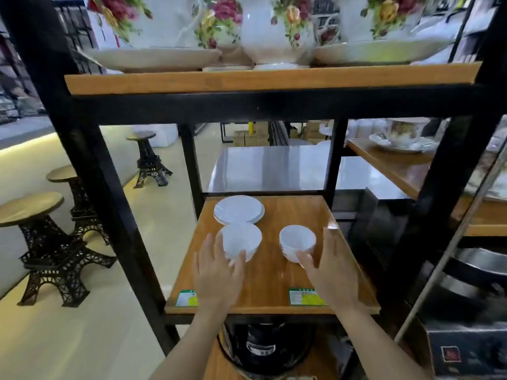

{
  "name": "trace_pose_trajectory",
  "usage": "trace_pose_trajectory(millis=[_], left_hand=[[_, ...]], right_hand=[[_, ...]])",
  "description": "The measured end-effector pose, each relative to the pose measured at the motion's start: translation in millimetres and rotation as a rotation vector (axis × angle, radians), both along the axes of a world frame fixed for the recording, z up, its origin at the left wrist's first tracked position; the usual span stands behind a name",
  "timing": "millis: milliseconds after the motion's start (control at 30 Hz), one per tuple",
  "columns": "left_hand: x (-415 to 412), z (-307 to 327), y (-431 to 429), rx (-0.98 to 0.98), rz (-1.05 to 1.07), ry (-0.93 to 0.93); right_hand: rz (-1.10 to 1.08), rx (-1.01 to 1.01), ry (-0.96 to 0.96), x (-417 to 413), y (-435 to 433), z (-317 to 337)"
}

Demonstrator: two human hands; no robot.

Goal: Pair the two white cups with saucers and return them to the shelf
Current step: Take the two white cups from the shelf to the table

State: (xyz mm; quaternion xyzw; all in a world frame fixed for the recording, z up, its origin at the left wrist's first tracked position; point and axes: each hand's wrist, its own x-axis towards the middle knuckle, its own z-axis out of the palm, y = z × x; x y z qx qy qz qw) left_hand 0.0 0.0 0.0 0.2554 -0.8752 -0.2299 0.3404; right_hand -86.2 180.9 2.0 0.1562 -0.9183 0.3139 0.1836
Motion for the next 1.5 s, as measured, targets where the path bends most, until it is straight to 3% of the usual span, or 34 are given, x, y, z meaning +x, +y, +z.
trace_pose_trajectory(millis=[167,300,400,533,700,1067,1300,1500], left_hand=[[-6.6,-13.8,-8.7,0.597,-0.059,0.04],[-16.1,-10.6,-13.3,0.814,-0.016,0.129],[-23.5,-1.8,-17.1,1.29,0.029,0.182],[-20.8,4.0,-23.1,1.502,0.019,0.241],[-1.4,14.7,-26.0,1.553,-0.01,0.285],[89.0,12.9,-7.8,1.472,-0.199,0.214],[112.1,6.4,58.6,1.451,-0.299,0.006],[108.9,10.7,169.9,1.448,-0.462,-0.236]], right_hand=[[-0.093,-0.006,-0.197,-11.9,-5.7,-18.7],[-0.039,-0.237,-0.34,-15.4,-11.2,-21.9],[0.042,-0.408,-0.599,-19.2,-10.9,-15.2],[0.039,-0.643,-0.968,-22.6,-12.7,3.0],[0.114,-0.765,-0.952,-2.0,-11.4,8.0],[-0.096,-1.002,-0.807,111.7,34.7,4.1],[-0.271,-1.156,-0.739,180.5,112.8,-2.3],[-0.489,-1.137,-0.612,236.7,222.0,-2.2]])
